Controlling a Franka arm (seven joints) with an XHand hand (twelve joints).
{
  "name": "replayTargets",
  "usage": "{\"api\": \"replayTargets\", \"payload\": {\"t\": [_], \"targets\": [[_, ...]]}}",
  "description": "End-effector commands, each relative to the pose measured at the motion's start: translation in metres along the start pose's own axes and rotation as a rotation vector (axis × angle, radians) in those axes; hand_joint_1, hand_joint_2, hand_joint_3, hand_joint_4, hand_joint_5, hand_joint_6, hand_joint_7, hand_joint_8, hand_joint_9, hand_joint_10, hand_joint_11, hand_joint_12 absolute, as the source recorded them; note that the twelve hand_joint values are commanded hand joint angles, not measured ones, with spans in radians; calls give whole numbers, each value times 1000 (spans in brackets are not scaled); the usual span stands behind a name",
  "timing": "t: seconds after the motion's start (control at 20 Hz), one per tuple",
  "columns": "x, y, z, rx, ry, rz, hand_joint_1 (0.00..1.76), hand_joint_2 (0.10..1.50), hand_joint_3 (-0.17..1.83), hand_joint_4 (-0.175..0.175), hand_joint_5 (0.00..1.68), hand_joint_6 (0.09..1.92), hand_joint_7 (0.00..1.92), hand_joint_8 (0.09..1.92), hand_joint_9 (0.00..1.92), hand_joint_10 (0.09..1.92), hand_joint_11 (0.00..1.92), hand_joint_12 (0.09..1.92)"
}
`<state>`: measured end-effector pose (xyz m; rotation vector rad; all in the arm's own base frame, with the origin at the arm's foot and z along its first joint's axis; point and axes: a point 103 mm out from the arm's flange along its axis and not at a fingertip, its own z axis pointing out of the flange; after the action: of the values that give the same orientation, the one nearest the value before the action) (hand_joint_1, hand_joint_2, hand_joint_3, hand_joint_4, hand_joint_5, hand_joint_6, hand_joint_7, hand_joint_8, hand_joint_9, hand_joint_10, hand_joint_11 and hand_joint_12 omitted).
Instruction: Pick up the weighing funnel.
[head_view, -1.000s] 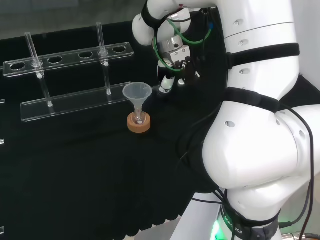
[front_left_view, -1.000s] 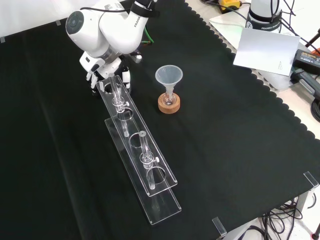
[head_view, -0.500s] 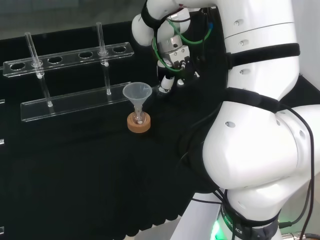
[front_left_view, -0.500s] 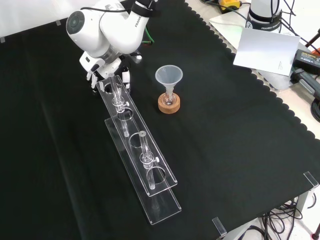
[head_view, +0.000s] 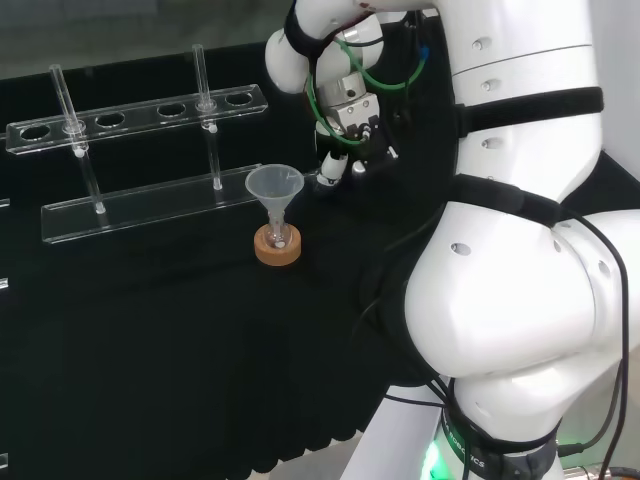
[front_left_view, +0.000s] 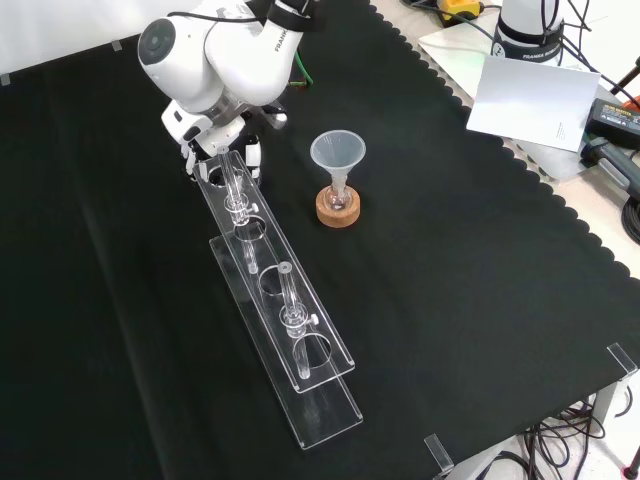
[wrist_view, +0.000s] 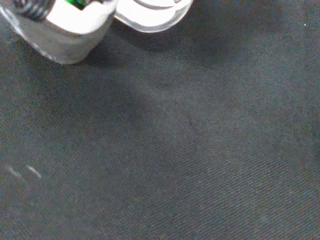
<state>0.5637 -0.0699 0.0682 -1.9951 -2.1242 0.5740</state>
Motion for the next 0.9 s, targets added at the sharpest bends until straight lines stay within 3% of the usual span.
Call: {"api": "replayTargets", "payload": {"t": [0.05,0.9], "targets": [[-15,-7,-12,-59,118,31,1091,732,570,175,1207,755,758,655,1096,330,905,1018],[-46,-40,-40,-139,134,73,1106,707,578,175,1254,675,865,628,1226,202,1106,866]]}}
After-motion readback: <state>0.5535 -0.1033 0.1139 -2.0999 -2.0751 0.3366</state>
